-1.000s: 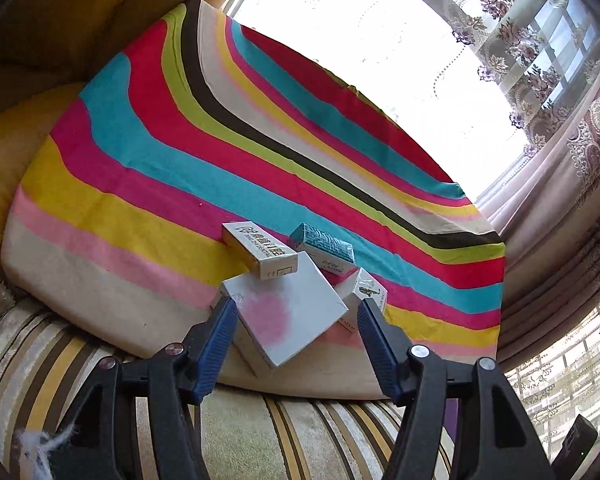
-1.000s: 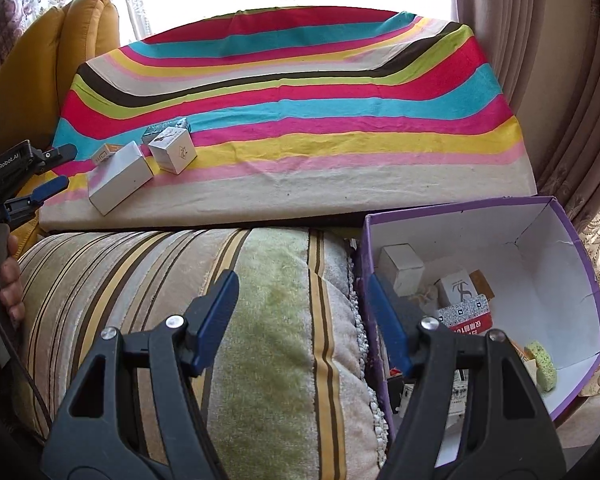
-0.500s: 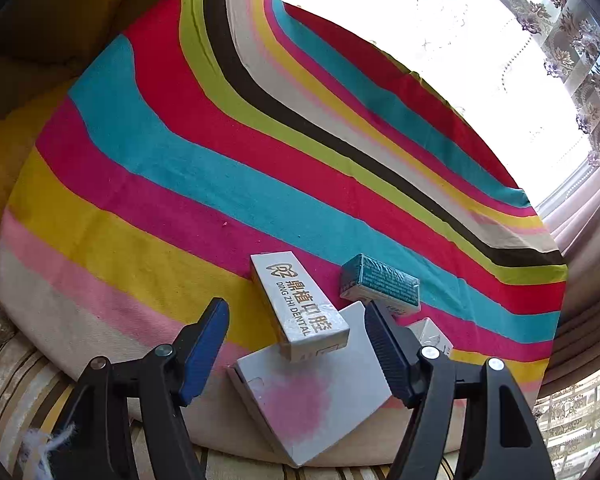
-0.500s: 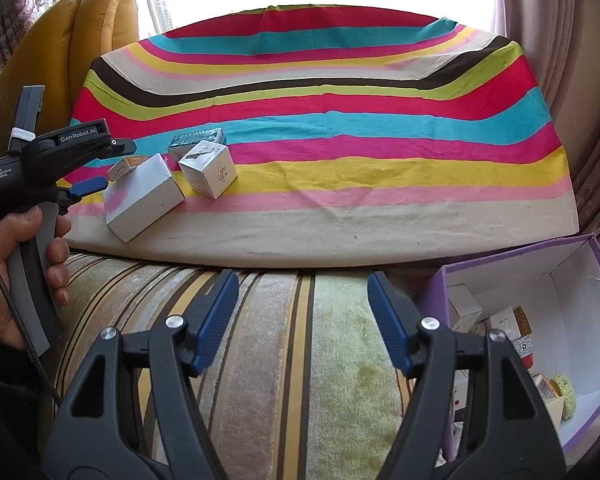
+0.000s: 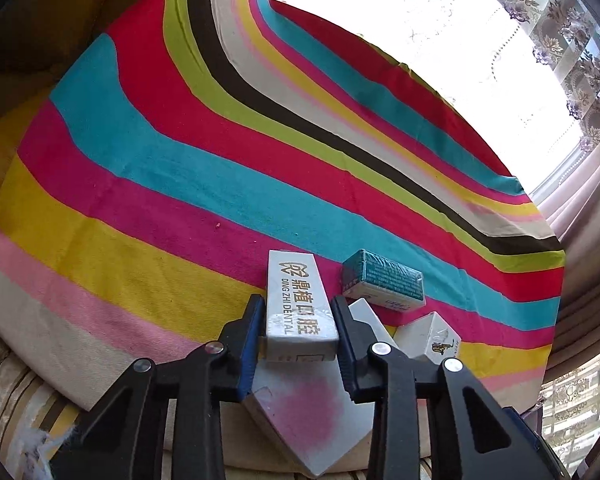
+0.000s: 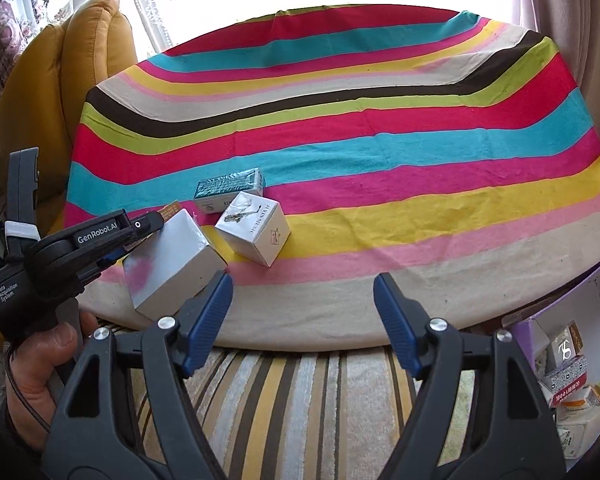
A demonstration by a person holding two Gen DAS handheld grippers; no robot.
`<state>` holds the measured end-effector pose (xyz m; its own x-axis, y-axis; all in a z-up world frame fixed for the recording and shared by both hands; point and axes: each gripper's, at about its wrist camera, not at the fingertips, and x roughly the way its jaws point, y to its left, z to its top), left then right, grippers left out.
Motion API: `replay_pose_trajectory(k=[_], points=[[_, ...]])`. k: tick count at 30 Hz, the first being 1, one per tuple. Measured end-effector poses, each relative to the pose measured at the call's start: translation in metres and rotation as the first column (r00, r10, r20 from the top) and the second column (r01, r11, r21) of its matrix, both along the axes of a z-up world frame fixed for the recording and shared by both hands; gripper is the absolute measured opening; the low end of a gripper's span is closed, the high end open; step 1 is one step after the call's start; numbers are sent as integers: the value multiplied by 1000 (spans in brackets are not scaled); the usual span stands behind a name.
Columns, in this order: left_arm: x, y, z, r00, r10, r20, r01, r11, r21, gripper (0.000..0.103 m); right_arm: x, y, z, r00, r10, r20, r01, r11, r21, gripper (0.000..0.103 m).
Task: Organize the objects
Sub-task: 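Grasp the white dental-print box with the left tool while the right grasps the saxophone box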
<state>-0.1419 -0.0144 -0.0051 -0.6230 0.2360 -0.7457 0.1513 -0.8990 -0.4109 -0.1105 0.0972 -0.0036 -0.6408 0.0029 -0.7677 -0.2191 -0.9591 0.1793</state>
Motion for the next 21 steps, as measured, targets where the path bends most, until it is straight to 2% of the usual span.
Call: replay_pose_trajectory(k=[9, 14, 21], points=[[14, -12, 5, 996, 46, -77, -46, 999, 9, 34, -40, -14, -7, 998, -52, 28, 54, 996, -69, 76], [17, -16, 9, 991, 63, -120, -61, 998, 23, 34, -60, -19, -10, 995, -82, 48, 85, 994, -68, 76], [16, -18, 7, 989, 72, -127, -68, 997, 34, 34, -78, -18, -19, 991, -107, 81, 108, 994, -14, 76]])
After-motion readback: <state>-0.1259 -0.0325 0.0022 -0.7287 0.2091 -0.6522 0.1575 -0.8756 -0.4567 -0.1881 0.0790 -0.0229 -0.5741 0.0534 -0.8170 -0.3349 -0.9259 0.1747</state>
